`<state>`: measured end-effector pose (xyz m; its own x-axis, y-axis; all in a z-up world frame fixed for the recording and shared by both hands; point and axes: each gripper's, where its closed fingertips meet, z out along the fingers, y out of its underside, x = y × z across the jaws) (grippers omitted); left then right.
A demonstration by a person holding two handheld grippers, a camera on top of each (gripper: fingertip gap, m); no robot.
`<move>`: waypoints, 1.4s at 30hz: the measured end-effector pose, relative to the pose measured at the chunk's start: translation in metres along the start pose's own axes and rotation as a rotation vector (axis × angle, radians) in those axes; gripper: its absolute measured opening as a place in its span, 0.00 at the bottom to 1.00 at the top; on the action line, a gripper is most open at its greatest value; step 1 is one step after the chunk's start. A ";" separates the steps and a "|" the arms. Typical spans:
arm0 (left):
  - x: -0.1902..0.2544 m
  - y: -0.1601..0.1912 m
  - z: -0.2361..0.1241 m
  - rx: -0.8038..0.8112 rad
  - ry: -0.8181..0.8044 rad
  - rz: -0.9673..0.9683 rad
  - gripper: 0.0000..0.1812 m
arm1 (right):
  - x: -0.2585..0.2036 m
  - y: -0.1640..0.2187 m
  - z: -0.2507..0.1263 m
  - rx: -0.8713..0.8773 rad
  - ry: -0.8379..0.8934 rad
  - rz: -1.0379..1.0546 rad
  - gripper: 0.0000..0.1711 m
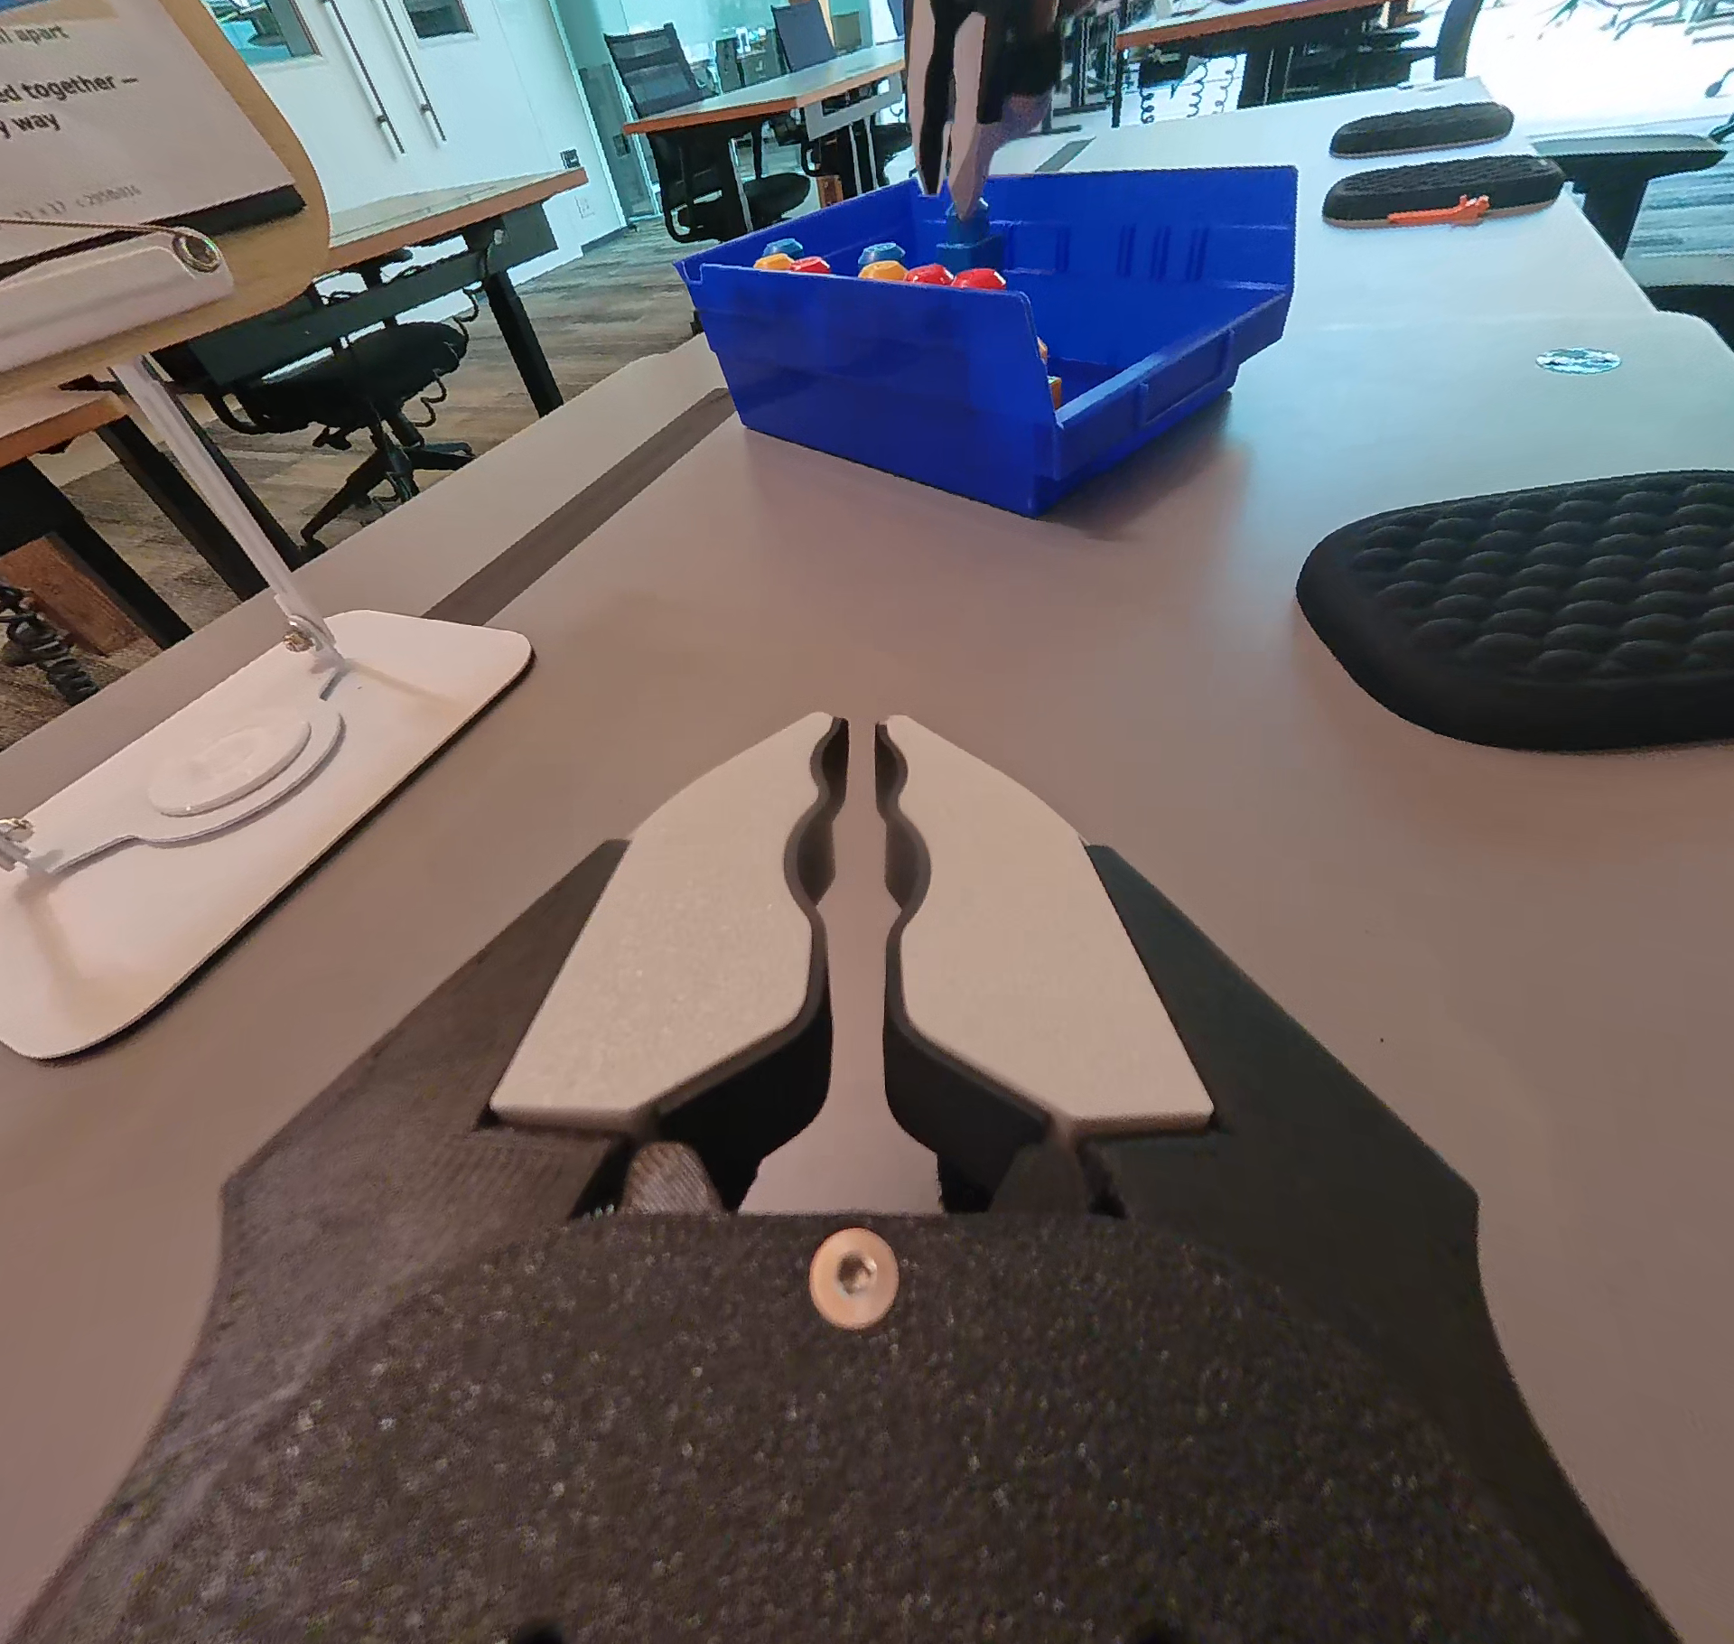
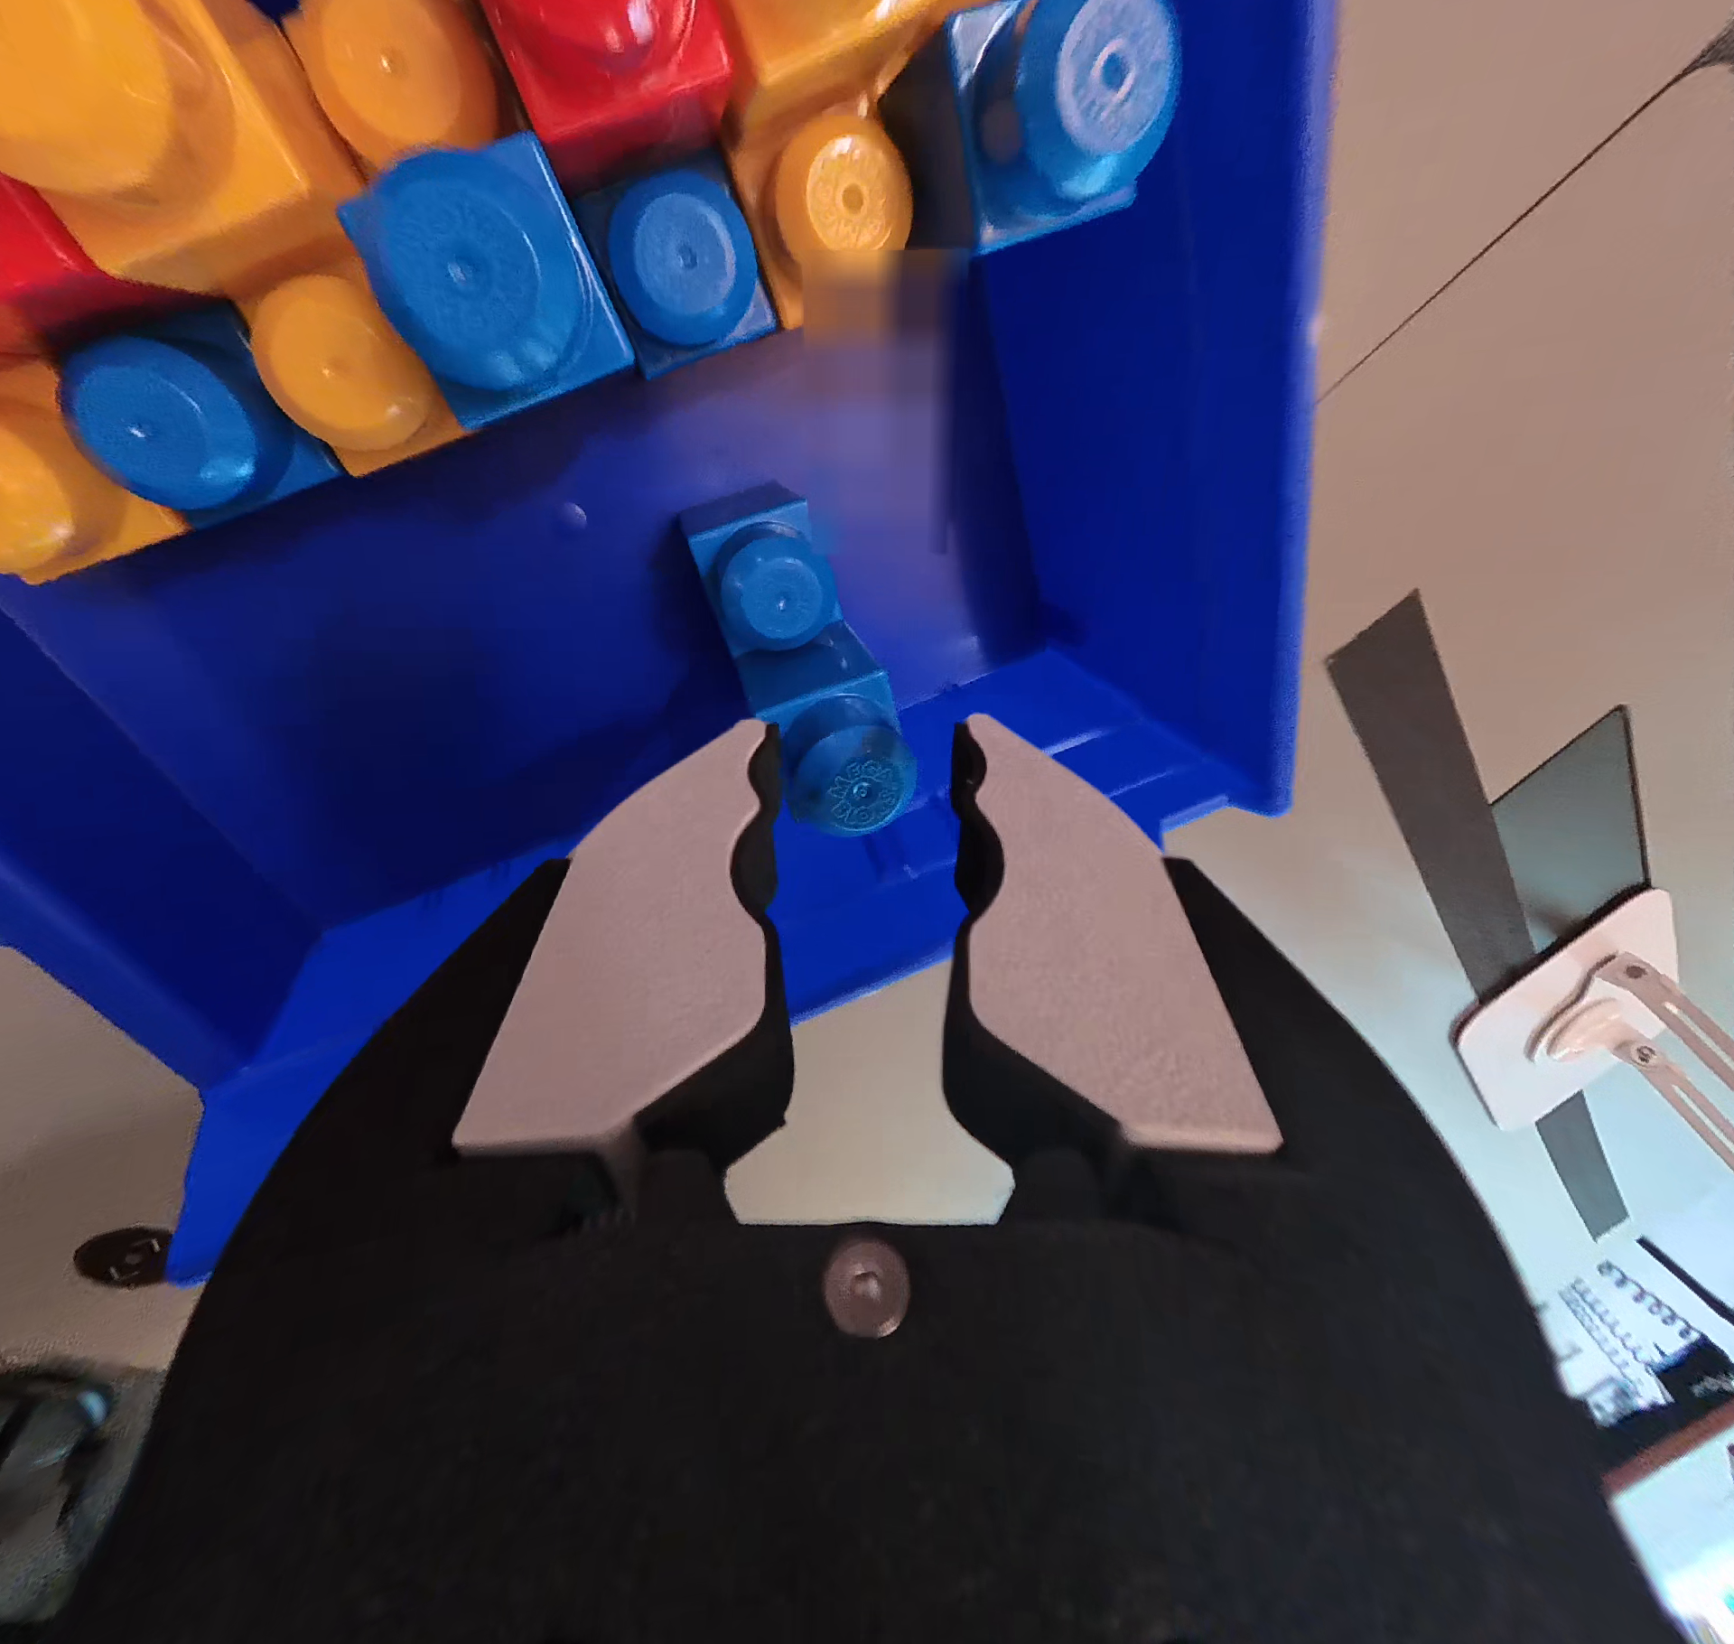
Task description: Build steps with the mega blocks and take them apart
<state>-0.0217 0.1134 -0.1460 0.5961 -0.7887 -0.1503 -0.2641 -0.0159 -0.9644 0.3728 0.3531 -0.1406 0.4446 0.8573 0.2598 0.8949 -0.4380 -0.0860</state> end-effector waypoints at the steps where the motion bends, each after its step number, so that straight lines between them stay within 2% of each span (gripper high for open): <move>1: 0.000 -0.001 0.000 0.003 -0.002 0.000 0.03 | 0.002 -0.007 -0.008 0.046 0.012 0.006 0.20; 3: -0.001 -0.003 -0.002 0.010 -0.006 -0.002 0.02 | 0.003 -0.032 -0.036 0.199 0.055 0.016 0.20; 6: -0.001 -0.005 -0.003 0.009 0.001 -0.018 0.01 | -0.001 -0.087 -0.100 0.546 0.188 0.053 0.20; 8: -0.001 -0.006 -0.003 0.009 -0.001 -0.017 0.00 | -0.017 -0.118 -0.146 0.792 0.249 0.143 0.18; 10: -0.001 -0.007 -0.004 0.011 -0.009 -0.014 0.00 | -0.046 -0.142 -0.185 1.031 0.232 0.251 0.13; 12: -0.001 -0.008 -0.004 0.015 -0.011 -0.015 0.00 | -0.083 -0.159 -0.202 1.181 0.169 0.331 0.11; 15: -0.004 -0.012 -0.006 0.027 -0.033 -0.015 0.00 | -0.137 -0.182 -0.204 1.329 0.102 0.402 0.05; 17: -0.009 -0.016 -0.008 0.040 -0.058 -0.025 0.00 | -0.172 -0.198 -0.190 1.365 0.039 0.432 0.00; 20: -0.018 -0.026 -0.016 0.074 -0.099 -0.044 0.00 | -0.215 -0.218 -0.156 1.376 -0.017 0.465 0.00; 25: -0.048 -0.049 -0.041 0.112 -0.195 -0.065 0.00 | -0.256 -0.237 -0.099 1.376 -0.011 0.418 0.00; 28: -0.085 -0.066 -0.071 0.106 -0.329 -0.040 0.00 | -0.269 -0.242 -0.080 1.341 -0.024 0.351 0.00; 33: -0.173 -0.077 -0.137 0.023 -0.558 -0.035 0.00 | -0.271 -0.241 -0.078 1.349 -0.064 0.338 0.00; 37: -0.249 -0.056 -0.178 -0.151 -0.666 -0.056 0.06 | -0.272 -0.240 -0.079 1.351 -0.074 0.317 0.00; 42: -0.315 0.010 -0.206 -0.499 -0.695 -0.062 0.13 | -0.277 -0.242 -0.075 1.334 -0.091 0.288 0.00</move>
<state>-0.3681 0.2346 -0.0631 0.9068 -0.2245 -0.3569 -0.4212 -0.4437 -0.7910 0.0303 0.2011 -0.1200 0.5748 0.8181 0.0160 0.1069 -0.0557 -0.9927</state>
